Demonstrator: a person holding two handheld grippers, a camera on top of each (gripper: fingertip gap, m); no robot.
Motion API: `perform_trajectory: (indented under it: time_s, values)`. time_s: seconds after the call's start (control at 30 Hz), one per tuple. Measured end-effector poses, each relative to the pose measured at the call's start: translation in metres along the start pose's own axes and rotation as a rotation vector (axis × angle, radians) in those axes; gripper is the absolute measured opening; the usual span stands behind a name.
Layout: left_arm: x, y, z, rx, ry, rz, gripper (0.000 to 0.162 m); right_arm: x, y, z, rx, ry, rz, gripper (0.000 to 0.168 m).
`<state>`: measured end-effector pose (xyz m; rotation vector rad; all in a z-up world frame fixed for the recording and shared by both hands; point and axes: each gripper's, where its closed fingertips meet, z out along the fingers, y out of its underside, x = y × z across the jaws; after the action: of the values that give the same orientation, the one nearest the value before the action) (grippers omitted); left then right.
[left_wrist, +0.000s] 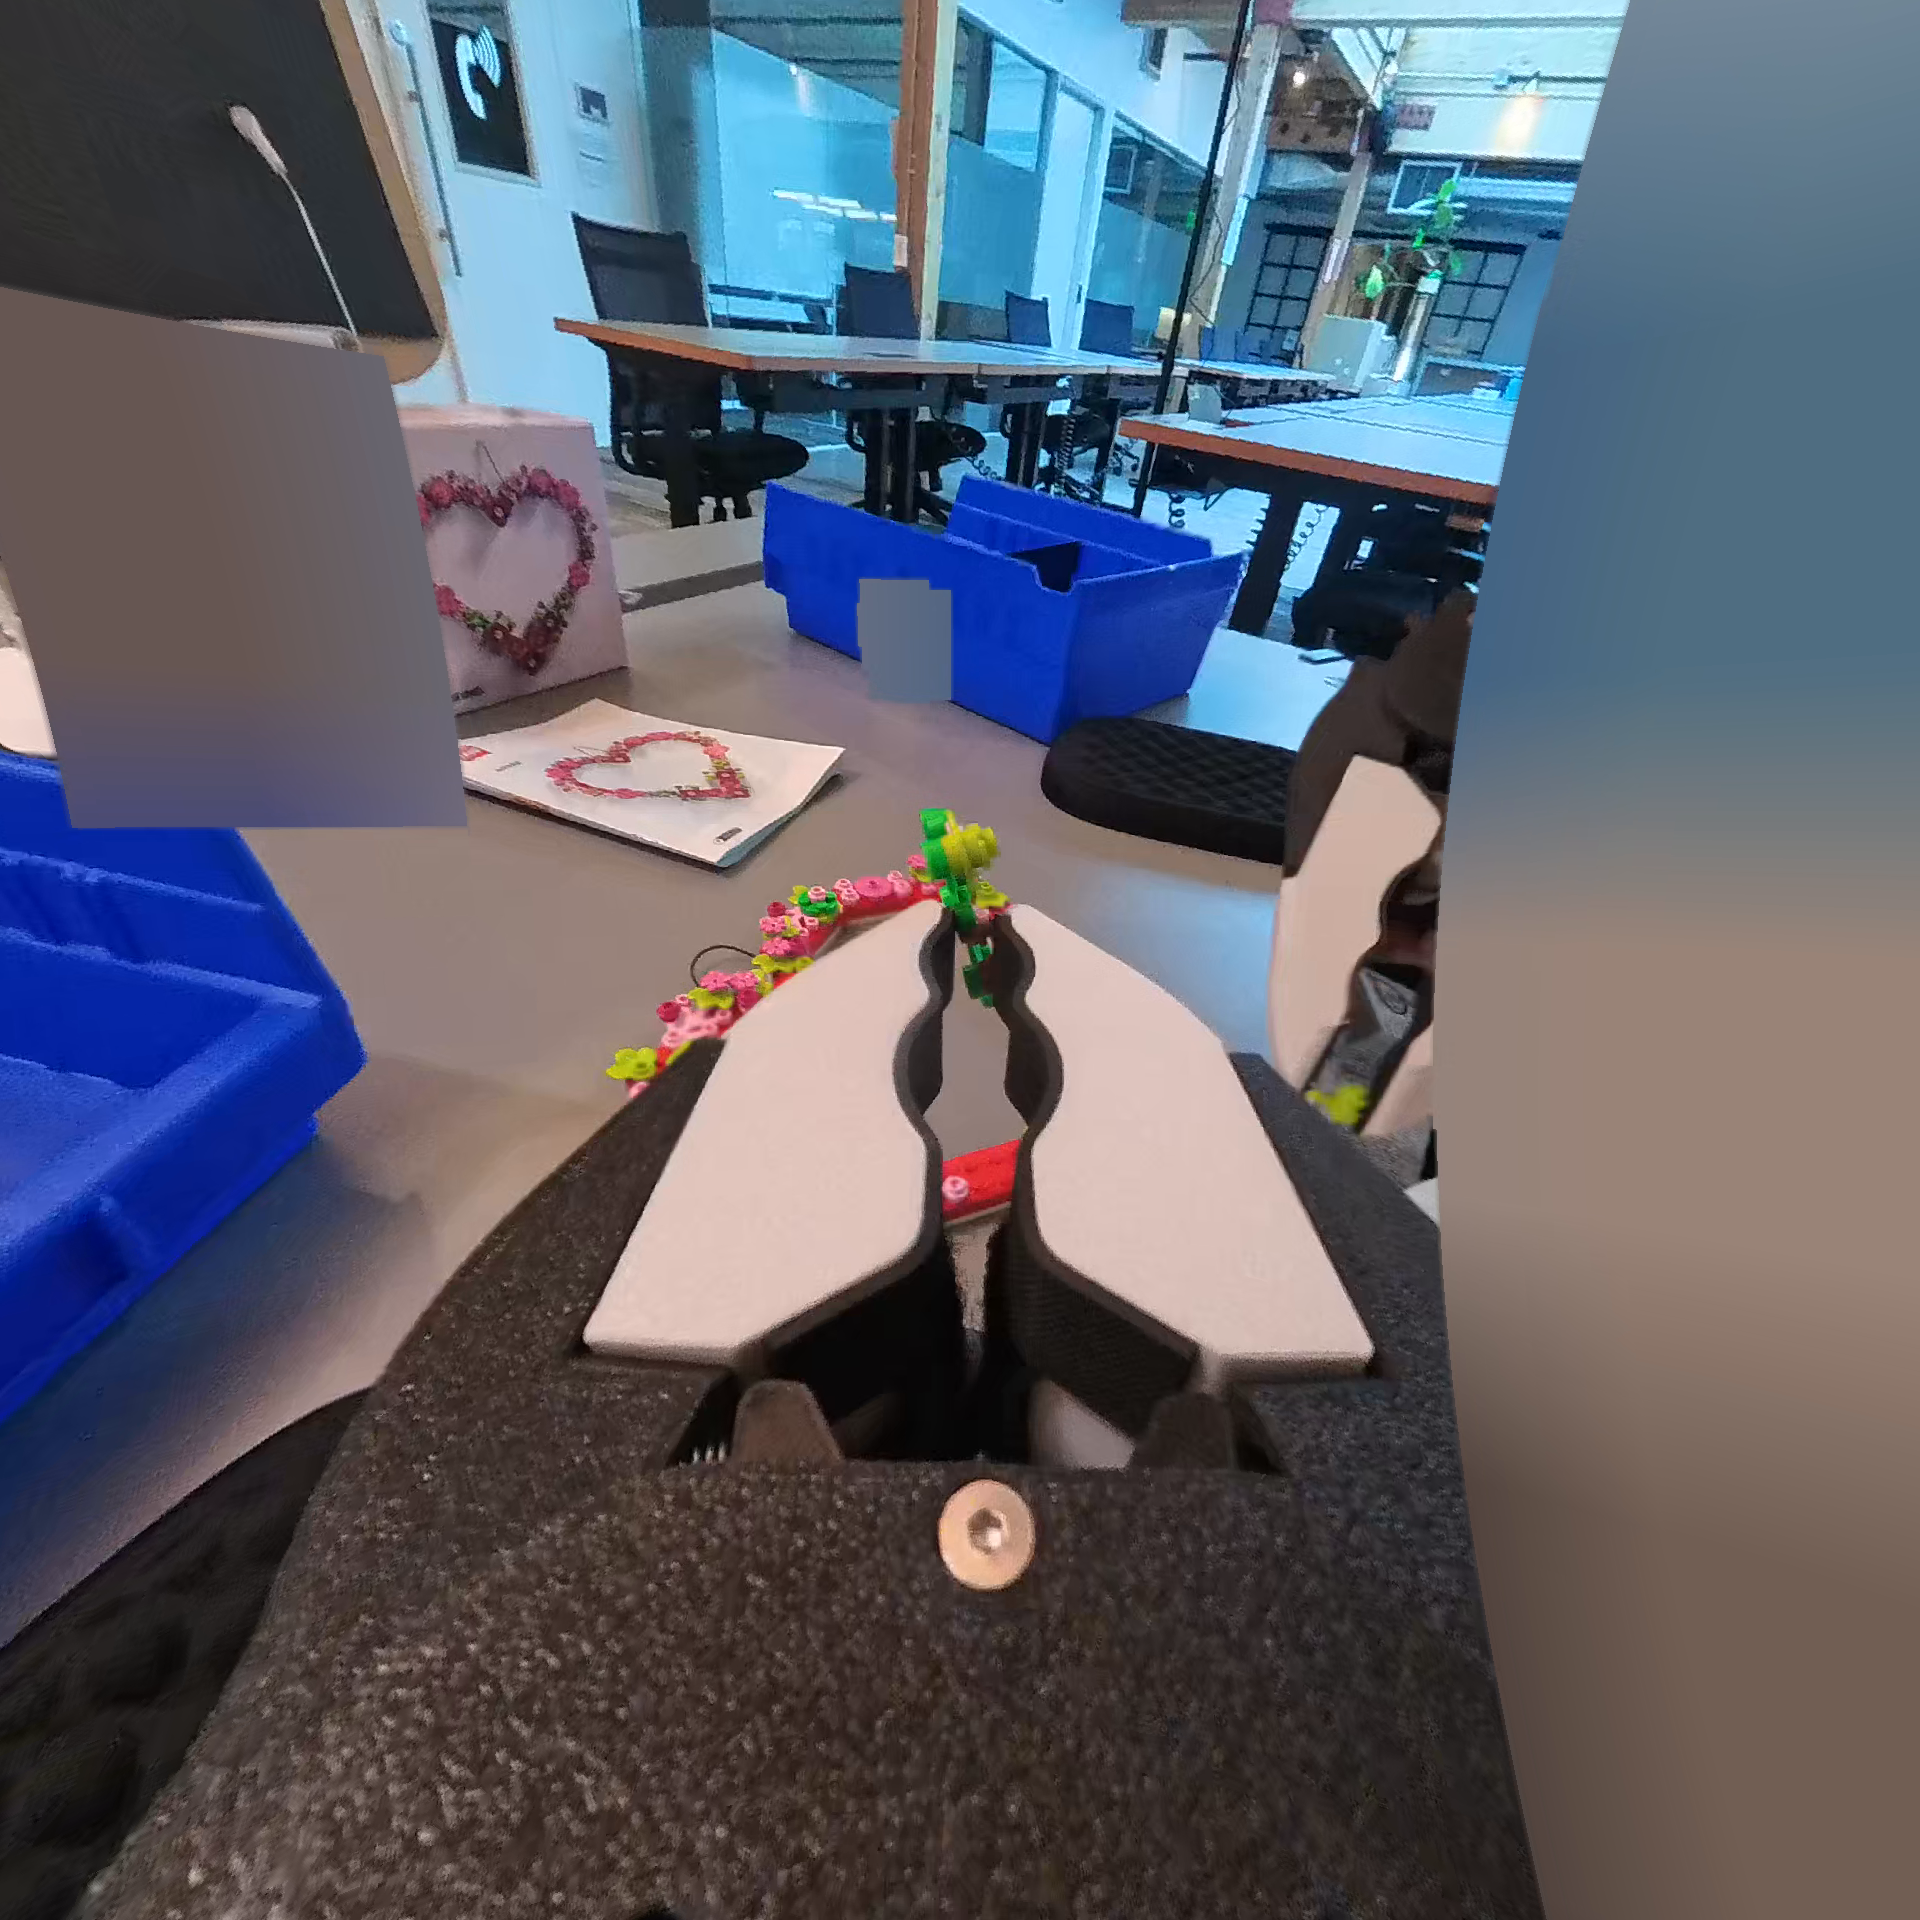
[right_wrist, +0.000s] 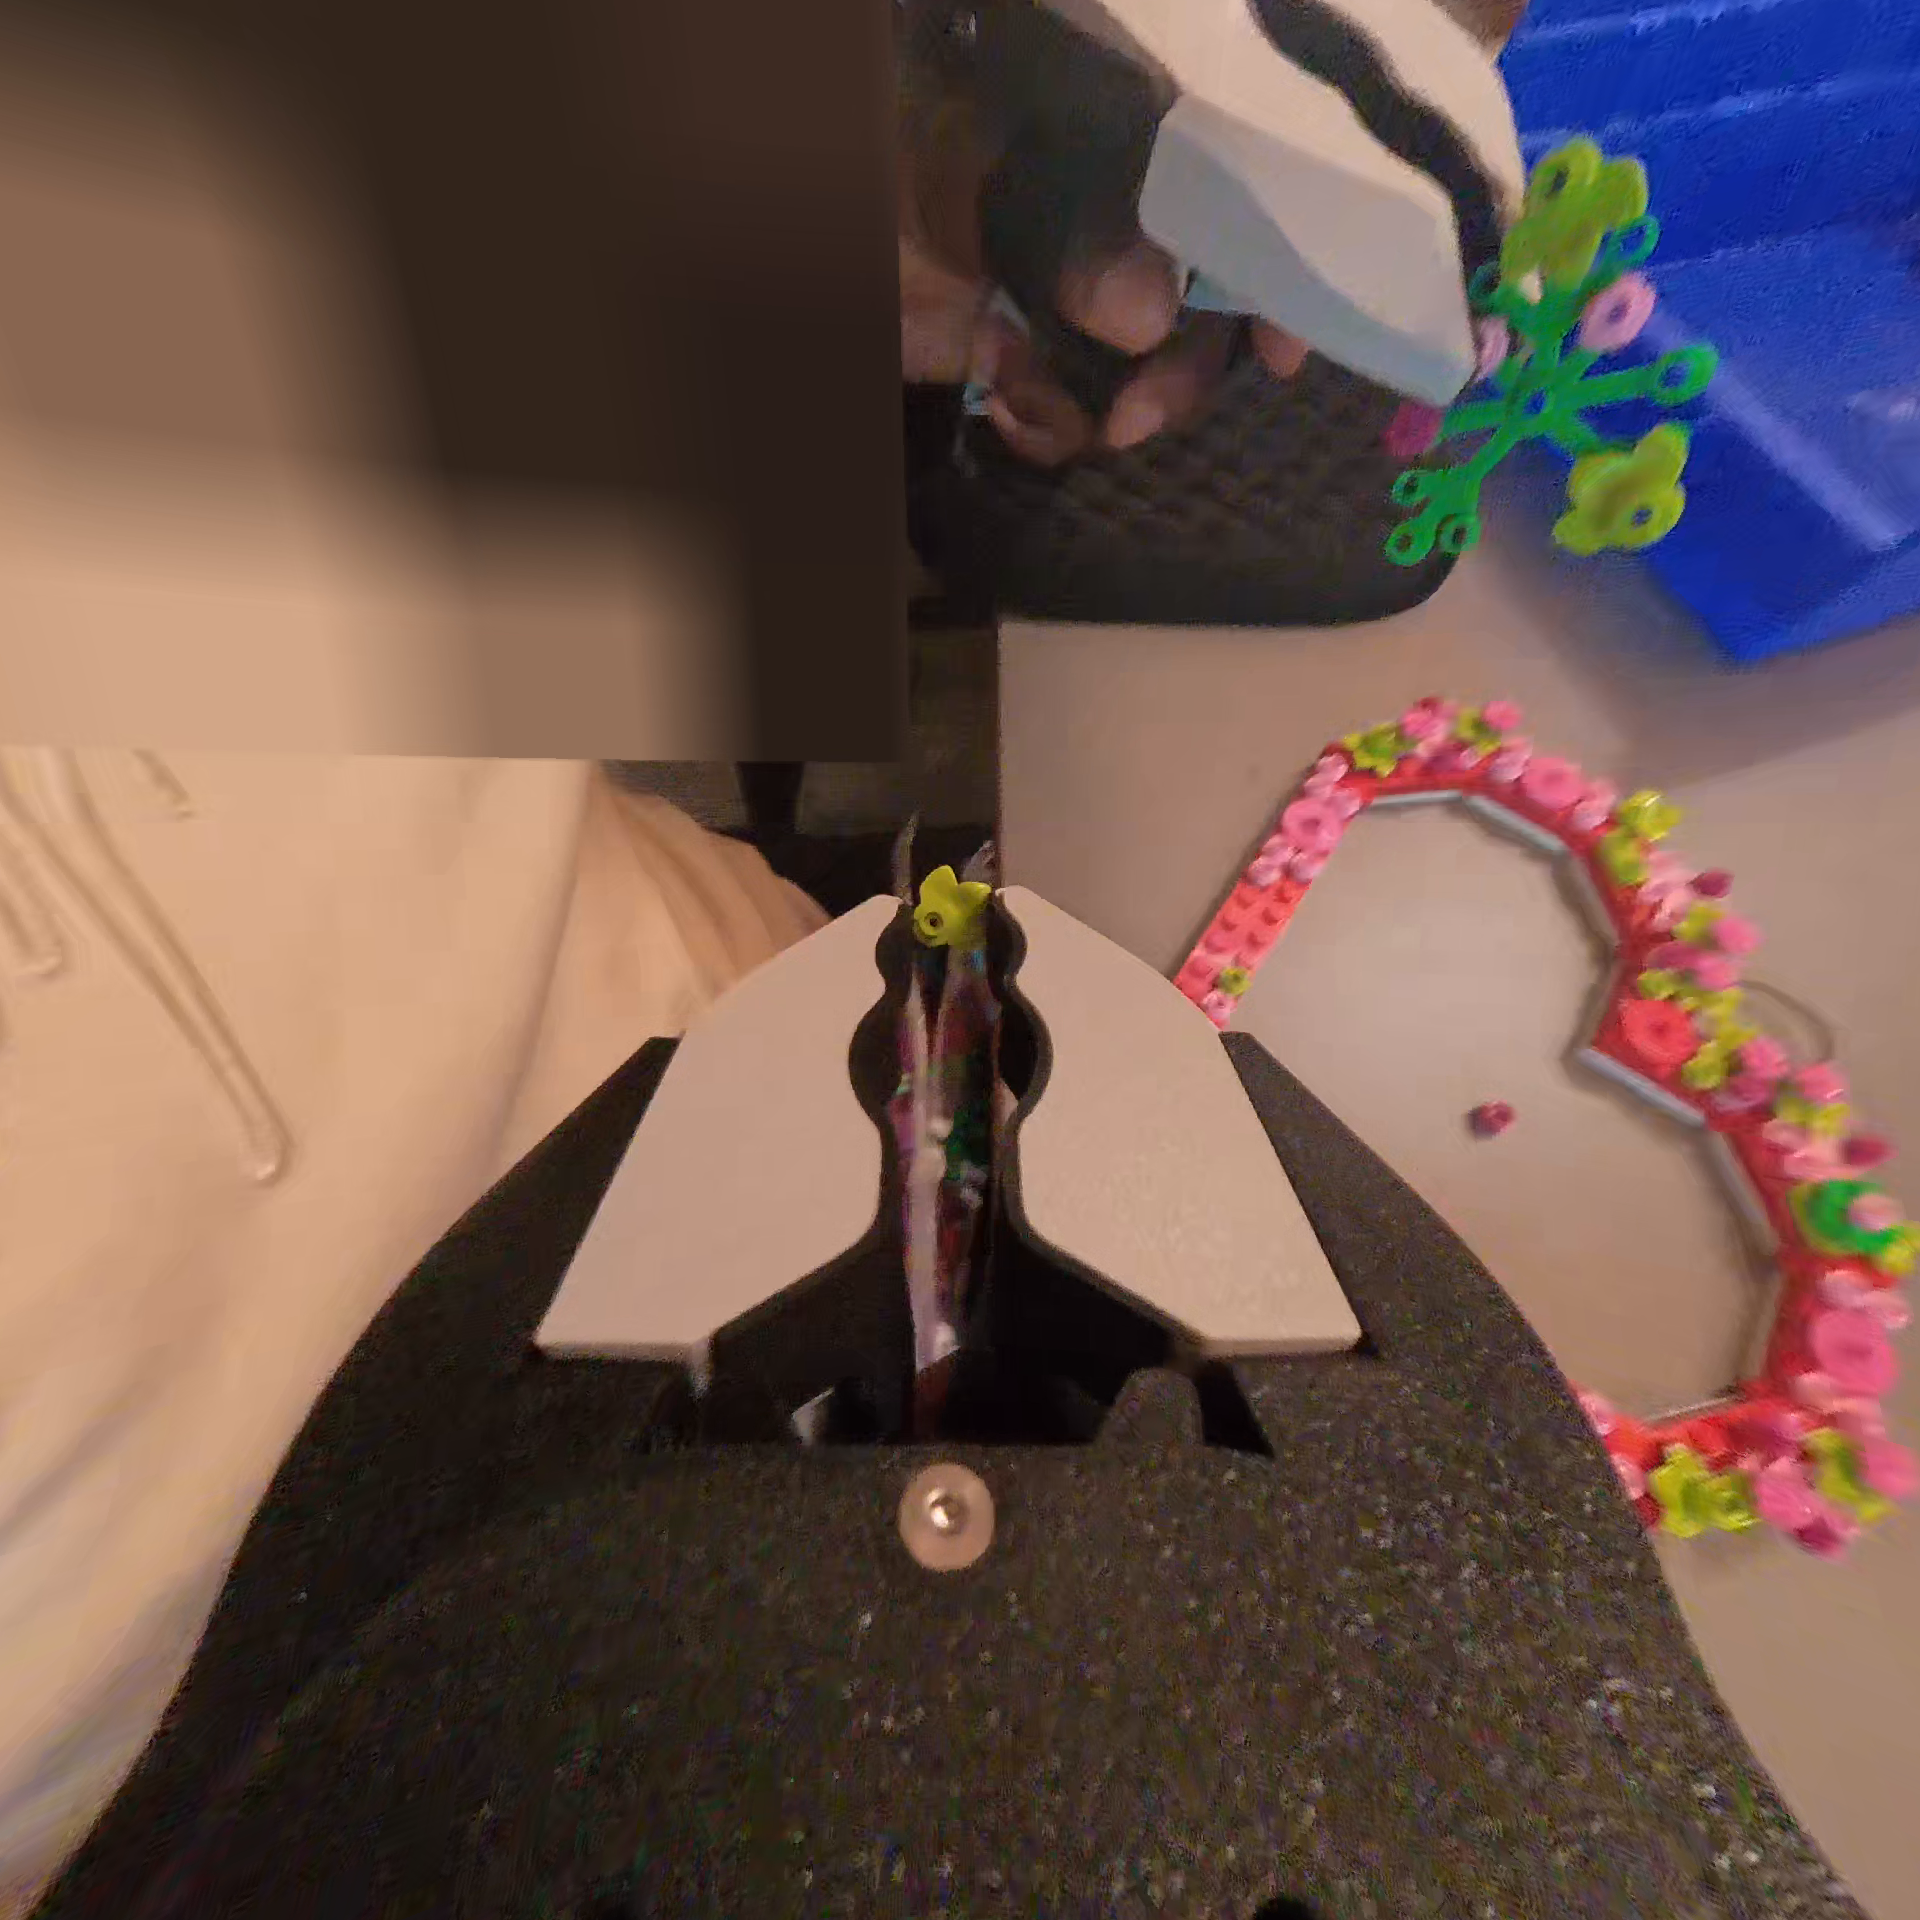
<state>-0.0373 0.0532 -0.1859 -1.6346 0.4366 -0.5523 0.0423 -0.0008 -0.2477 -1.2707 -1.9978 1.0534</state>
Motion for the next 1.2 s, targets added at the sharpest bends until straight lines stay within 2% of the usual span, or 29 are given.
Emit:
perform_trajectory:
  time_s: [0.1,0.2,0.4,0.53,0.67,1.0,1.13,1.2]
  values:
    - [0.001,-0.010,-0.007,0.039,-0.007,0.020,0.006,0.020,-0.002,0.028,-0.115,0.116,-0.241,0.013]
    - [0.004,-0.013,-0.011,0.042,-0.010,0.044,0.006,0.009,0.024,0.049,-0.304,0.008,-0.386,0.013]
    - [0.003,-0.015,-0.016,0.058,-0.014,0.067,0.006,-0.029,0.038,0.036,-0.313,-0.071,-0.484,0.013]
    - [0.005,-0.011,-0.013,0.056,0.012,0.043,0.006,-0.019,0.068,0.027,-0.462,0.010,-0.307,0.013]
    - [0.011,-0.007,-0.009,0.027,0.030,0.056,0.006,-0.011,0.081,0.018,-0.510,0.098,-0.139,0.013]
    - [0.039,0.002,-0.003,-0.020,0.122,0.085,0.006,-0.017,0.078,0.010,-0.411,0.220,-0.013,0.030]
    - [0.046,0.014,0.001,-0.060,0.148,0.047,0.006,-0.020,0.069,0.005,-0.302,0.211,0.050,0.030]
    - [0.046,0.022,0.007,-0.085,0.158,-0.039,0.006,-0.019,0.050,0.000,-0.189,0.207,0.026,0.027]
